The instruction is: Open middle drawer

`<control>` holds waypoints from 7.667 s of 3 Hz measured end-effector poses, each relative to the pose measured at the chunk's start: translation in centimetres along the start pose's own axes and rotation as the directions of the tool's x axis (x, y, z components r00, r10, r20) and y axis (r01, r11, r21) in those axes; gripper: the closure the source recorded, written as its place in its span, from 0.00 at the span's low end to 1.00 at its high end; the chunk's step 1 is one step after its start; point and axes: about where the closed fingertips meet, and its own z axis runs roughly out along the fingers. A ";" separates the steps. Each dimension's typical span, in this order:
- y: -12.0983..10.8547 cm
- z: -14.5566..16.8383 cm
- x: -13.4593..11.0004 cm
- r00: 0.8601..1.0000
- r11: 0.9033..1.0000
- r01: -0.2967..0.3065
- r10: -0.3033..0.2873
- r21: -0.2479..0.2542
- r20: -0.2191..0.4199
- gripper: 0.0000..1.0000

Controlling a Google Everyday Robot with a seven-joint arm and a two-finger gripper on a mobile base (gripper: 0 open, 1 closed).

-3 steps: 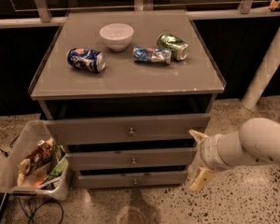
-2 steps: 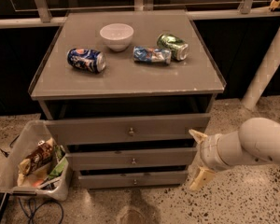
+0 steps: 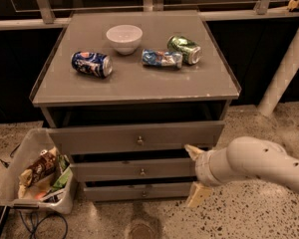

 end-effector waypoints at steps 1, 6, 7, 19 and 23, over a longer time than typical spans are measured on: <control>0.8 3.7 -0.1 0.999 0.999 0.039 -0.039 -0.023 -0.012 0.00; -1.7 15.4 4.1 0.995 0.995 -0.080 0.084 -0.056 0.057 0.00; -1.7 15.4 4.1 0.995 0.995 -0.080 0.084 -0.056 0.057 0.00; -1.5 20.4 5.2 0.993 0.992 -0.086 0.092 -0.093 0.069 0.82; 1.0 19.6 5.9 0.992 0.992 -0.084 0.093 -0.097 0.090 1.00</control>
Offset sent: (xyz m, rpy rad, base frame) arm 0.0245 0.0449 -0.0935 -0.0346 0.0103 0.0774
